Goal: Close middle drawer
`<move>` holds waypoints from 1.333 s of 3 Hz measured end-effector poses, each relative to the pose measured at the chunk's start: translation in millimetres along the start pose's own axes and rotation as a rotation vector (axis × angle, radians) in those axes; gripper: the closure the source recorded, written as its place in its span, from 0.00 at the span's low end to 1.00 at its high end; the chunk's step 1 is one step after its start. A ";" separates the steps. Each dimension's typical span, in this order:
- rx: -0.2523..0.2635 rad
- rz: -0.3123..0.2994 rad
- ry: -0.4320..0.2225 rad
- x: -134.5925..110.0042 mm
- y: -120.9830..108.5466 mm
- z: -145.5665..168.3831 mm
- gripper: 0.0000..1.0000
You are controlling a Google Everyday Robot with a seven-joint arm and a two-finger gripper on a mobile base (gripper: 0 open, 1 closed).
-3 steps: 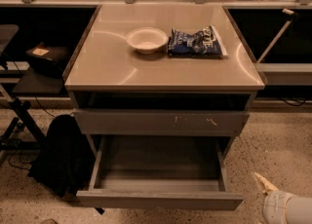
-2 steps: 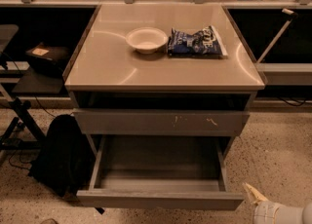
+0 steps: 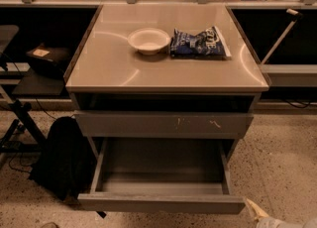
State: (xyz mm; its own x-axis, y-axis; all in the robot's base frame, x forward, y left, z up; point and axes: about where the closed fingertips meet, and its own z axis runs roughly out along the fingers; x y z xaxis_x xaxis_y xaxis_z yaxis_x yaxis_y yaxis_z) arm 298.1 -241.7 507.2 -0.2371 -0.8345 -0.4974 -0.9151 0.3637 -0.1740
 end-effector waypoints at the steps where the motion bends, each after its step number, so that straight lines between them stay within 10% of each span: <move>1: -0.066 -0.004 -0.016 17.3 46.8 44.1 0.00; 2: -0.134 -0.005 -0.037 30.3 82.7 86.1 0.00; 4: -0.109 -0.079 0.019 5.6 40.2 144.2 0.00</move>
Offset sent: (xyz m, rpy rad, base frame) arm -0.0814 0.0636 -0.1620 0.1088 0.1574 0.1219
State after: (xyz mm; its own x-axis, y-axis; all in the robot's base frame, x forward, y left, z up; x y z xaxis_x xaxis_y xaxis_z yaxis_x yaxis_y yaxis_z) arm 307.0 -172.1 374.9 -0.1685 -0.8668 -0.4694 -0.9609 0.2506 -0.1179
